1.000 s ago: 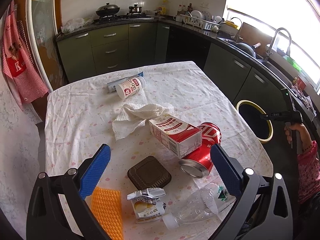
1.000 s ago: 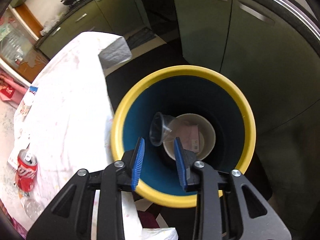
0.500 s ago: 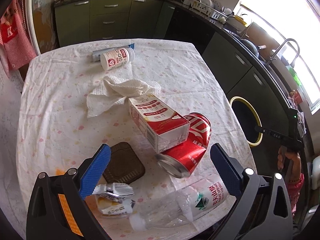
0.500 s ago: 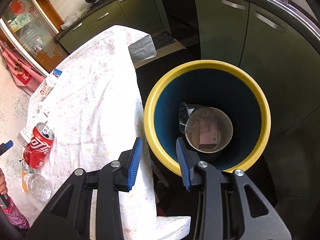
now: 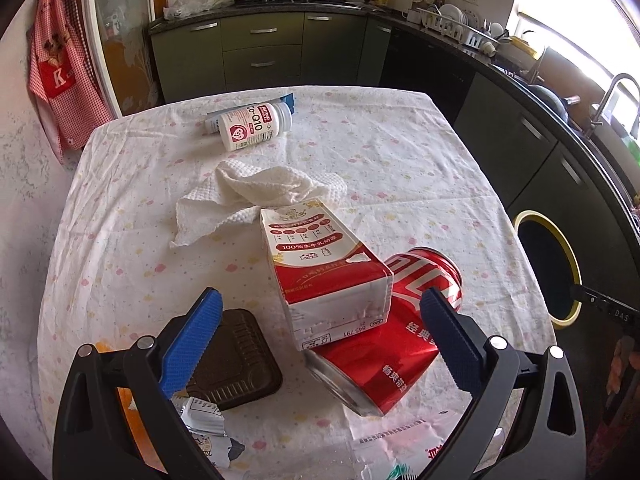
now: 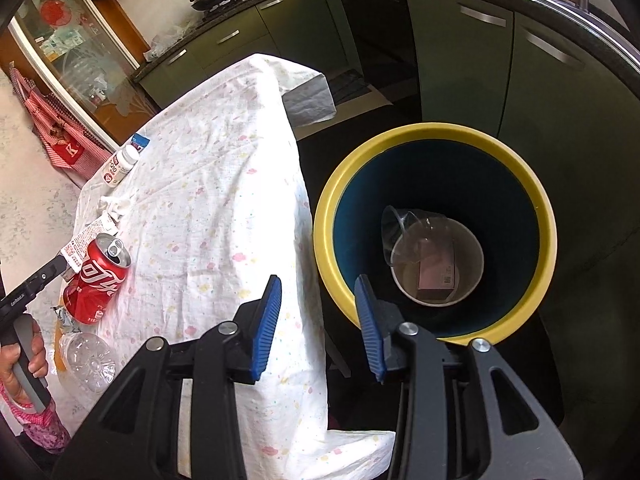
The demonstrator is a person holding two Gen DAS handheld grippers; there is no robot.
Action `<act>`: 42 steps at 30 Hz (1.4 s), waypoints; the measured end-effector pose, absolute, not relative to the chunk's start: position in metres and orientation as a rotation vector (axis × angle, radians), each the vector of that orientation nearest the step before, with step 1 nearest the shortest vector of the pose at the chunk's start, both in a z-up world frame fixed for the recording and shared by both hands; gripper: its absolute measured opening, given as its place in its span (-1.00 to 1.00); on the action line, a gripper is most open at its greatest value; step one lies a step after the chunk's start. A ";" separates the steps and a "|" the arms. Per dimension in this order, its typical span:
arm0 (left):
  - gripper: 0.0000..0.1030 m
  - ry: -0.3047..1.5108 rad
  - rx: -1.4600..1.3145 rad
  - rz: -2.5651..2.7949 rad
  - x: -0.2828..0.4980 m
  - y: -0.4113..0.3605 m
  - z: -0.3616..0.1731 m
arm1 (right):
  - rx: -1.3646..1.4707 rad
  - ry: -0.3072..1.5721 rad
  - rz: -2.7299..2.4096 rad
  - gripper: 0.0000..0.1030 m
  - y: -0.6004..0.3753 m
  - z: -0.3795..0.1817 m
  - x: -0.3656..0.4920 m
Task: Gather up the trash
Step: 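Close the left gripper on the white-and-red milk carton, then carry the milk carton over the bin and open the left gripper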
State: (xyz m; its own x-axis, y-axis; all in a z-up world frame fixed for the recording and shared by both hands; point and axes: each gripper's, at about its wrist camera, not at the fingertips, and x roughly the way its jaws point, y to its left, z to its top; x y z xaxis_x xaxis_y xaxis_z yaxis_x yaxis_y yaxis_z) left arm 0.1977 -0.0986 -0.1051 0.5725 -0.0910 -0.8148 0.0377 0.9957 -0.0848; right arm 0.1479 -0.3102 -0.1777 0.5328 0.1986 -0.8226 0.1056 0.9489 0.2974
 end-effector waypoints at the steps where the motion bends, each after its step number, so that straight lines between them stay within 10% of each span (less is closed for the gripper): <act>1: 0.90 0.950 -0.057 -0.064 0.199 -0.099 -0.105 | 0.331 1.011 0.058 -0.29 -0.310 -0.178 0.148; 9: 0.56 0.988 -0.049 -0.051 0.208 -0.092 -0.116 | 0.341 1.011 0.068 -0.28 -0.311 -0.181 0.149; 13: 0.08 0.994 -0.061 -0.074 0.209 -0.086 -0.119 | 0.342 1.005 0.066 -0.28 -0.312 -0.180 0.148; 42: 0.01 0.823 0.048 -0.319 0.176 -0.116 -0.020 | 0.338 0.963 0.035 -0.28 -0.320 -0.165 0.127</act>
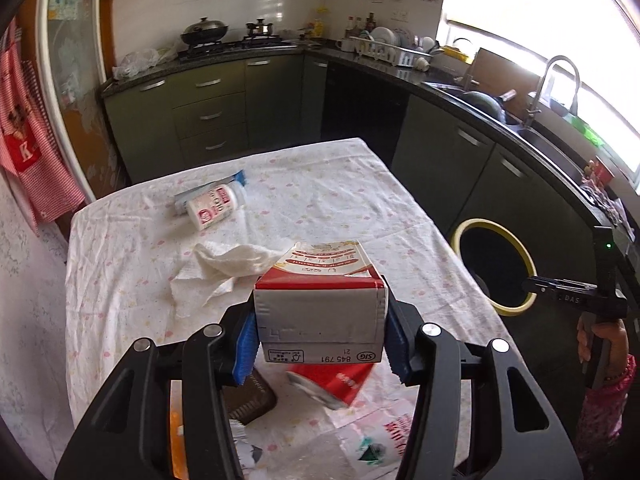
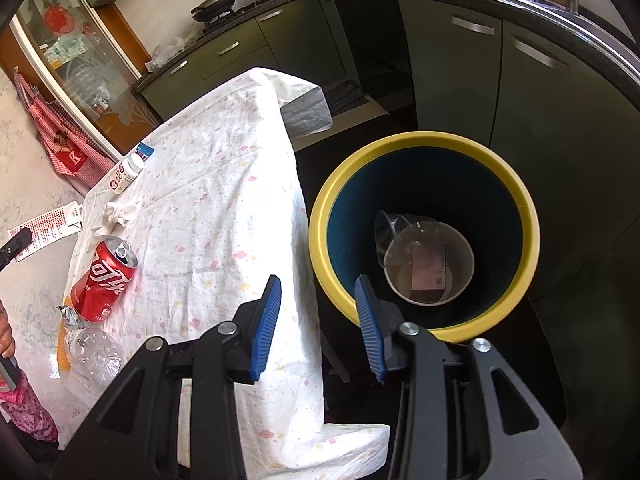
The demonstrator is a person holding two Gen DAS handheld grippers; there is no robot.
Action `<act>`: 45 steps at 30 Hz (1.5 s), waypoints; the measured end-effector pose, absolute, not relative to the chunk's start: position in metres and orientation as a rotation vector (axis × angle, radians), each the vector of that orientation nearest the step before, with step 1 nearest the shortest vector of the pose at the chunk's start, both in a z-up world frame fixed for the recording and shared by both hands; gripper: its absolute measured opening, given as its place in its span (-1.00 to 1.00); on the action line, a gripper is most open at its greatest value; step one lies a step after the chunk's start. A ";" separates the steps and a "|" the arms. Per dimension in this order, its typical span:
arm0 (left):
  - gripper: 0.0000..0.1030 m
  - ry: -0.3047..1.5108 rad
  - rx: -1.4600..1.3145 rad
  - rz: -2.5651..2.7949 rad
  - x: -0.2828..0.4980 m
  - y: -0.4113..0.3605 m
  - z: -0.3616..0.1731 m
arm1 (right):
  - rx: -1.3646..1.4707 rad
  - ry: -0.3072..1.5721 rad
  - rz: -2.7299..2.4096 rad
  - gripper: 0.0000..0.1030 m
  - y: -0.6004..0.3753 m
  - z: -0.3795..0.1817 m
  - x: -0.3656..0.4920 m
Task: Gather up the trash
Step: 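Carry the milk carton over the bin and open the left gripper, then reach the right gripper to the clear water bottle and grasp its middle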
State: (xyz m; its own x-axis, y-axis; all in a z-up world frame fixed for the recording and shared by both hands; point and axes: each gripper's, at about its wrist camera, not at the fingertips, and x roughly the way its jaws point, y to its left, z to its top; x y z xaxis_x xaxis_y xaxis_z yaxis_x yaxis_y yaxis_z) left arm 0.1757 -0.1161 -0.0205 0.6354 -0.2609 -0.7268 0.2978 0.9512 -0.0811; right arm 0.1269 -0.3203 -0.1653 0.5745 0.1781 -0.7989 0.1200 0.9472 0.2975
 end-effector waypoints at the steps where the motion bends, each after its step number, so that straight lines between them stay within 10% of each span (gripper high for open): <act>1: 0.01 0.821 0.057 -0.349 0.176 -0.128 -0.018 | 0.341 0.957 0.025 -0.28 -0.324 -0.164 0.123; 22: 0.01 0.956 0.310 -0.789 0.222 -0.435 -0.058 | 0.501 0.899 -0.154 -0.27 -0.415 -0.183 0.046; 26: 0.43 0.973 0.277 -0.793 0.239 -0.460 -0.069 | 0.512 0.899 -0.159 -0.17 -0.416 -0.187 0.040; 45: 0.91 0.678 0.050 -0.602 0.191 -0.227 0.032 | 0.414 0.974 -0.010 -0.16 -0.340 -0.192 0.079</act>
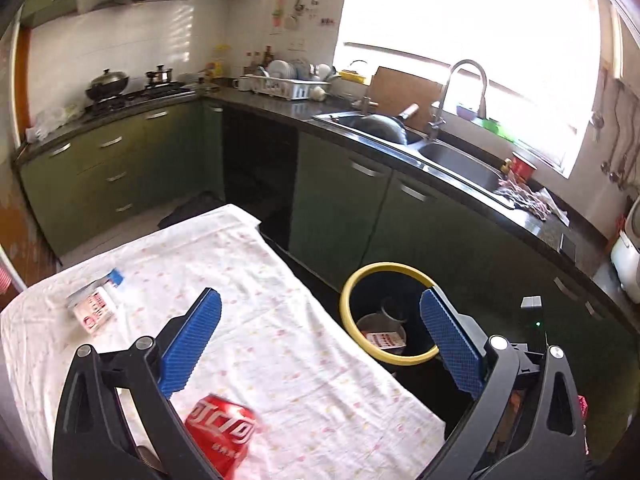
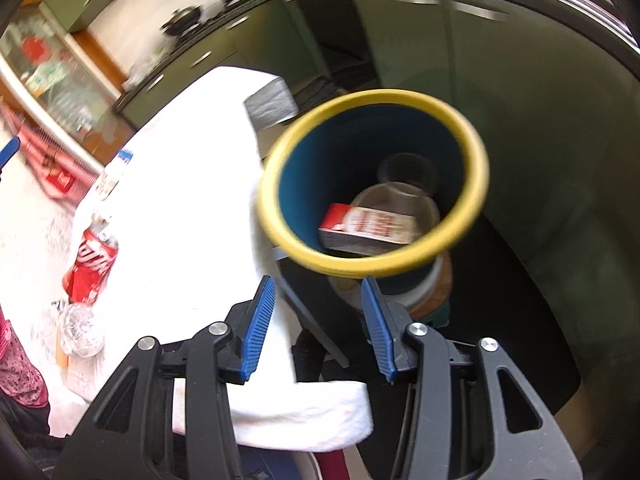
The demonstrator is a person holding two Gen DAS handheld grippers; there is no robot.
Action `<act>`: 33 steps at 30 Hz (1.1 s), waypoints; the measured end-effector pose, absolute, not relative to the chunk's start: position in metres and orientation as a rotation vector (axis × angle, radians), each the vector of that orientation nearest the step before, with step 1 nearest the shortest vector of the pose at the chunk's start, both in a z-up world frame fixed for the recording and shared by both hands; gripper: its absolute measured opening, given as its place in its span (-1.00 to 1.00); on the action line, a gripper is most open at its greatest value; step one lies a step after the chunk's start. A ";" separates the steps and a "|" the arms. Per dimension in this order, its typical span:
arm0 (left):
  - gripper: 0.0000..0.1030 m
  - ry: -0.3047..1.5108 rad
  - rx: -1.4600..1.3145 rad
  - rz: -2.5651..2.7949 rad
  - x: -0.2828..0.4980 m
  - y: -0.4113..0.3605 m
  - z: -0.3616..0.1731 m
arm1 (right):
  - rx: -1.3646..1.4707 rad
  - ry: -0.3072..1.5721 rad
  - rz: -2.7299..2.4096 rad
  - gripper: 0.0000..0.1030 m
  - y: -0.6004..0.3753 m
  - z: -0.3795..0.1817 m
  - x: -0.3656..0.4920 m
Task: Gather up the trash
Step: 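Reach the right gripper to the clear water bottle and grasp its middle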
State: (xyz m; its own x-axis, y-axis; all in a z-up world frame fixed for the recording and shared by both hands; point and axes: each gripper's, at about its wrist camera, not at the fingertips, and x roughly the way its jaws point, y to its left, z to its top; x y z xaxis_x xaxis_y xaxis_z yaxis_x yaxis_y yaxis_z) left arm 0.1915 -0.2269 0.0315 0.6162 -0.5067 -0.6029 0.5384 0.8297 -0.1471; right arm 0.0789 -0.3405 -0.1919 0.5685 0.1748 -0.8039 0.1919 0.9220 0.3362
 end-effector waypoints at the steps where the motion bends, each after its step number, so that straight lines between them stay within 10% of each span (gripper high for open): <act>1: 0.91 0.676 0.036 -0.580 0.192 -0.208 0.030 | 0.400 0.977 0.010 -0.16 -0.330 -0.191 0.084; 18: 0.91 0.726 -0.093 -0.247 0.231 0.002 -0.036 | 0.101 1.076 0.431 -0.12 -0.137 -0.153 0.160; 33: 0.91 0.665 -0.110 -0.188 0.219 0.061 -0.037 | -0.781 1.216 0.964 0.22 0.025 -0.140 0.118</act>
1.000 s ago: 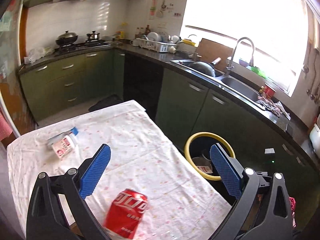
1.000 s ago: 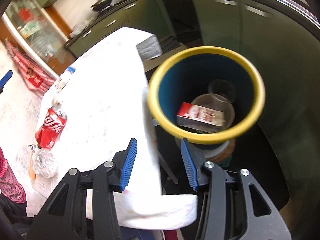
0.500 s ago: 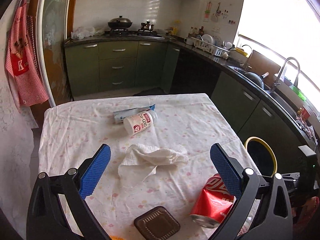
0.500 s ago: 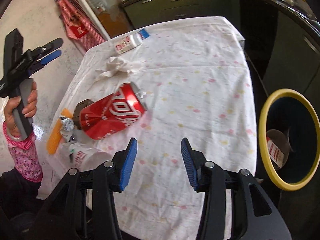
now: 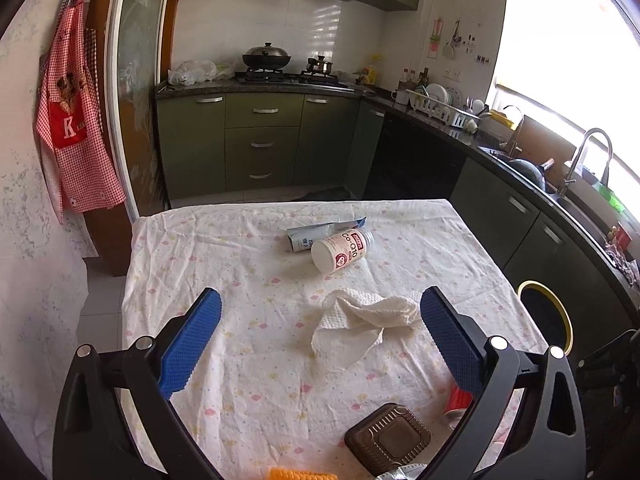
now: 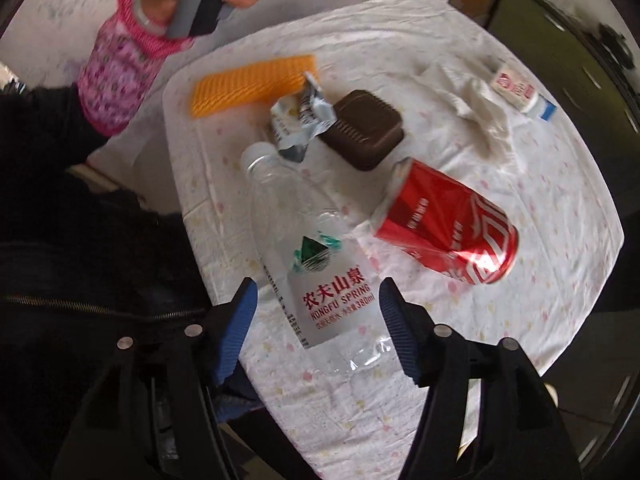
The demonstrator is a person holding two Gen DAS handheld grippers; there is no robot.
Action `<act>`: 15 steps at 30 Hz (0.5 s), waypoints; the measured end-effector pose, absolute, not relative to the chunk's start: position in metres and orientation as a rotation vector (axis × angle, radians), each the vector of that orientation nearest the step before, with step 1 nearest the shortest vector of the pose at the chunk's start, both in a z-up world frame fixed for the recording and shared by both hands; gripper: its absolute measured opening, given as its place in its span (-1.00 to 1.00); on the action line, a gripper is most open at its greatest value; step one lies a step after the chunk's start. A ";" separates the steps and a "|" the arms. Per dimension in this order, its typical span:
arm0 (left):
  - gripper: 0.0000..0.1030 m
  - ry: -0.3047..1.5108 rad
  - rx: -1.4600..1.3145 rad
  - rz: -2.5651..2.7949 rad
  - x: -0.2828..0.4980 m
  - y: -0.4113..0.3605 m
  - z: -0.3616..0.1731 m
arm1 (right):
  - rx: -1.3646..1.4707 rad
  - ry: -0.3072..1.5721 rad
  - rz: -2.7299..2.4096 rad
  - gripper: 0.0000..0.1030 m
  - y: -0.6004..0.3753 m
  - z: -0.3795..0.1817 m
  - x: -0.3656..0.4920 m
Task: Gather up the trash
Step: 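Reach the right gripper to the clear water bottle and grasp its middle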
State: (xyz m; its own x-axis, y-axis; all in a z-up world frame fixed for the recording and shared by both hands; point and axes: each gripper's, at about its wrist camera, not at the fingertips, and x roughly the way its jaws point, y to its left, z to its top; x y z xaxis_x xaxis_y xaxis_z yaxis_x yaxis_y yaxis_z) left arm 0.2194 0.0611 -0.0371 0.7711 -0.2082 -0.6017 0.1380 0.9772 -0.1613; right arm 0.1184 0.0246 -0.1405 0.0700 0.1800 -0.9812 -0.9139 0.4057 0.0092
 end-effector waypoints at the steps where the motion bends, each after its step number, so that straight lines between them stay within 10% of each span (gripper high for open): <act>1: 0.91 0.662 -0.121 -0.190 0.223 0.062 -0.040 | -0.827 1.234 0.977 0.25 0.031 -0.146 0.119; 15: 0.91 0.725 -0.198 -0.185 0.274 0.073 -0.107 | -1.129 1.368 0.994 0.44 0.064 -0.199 0.121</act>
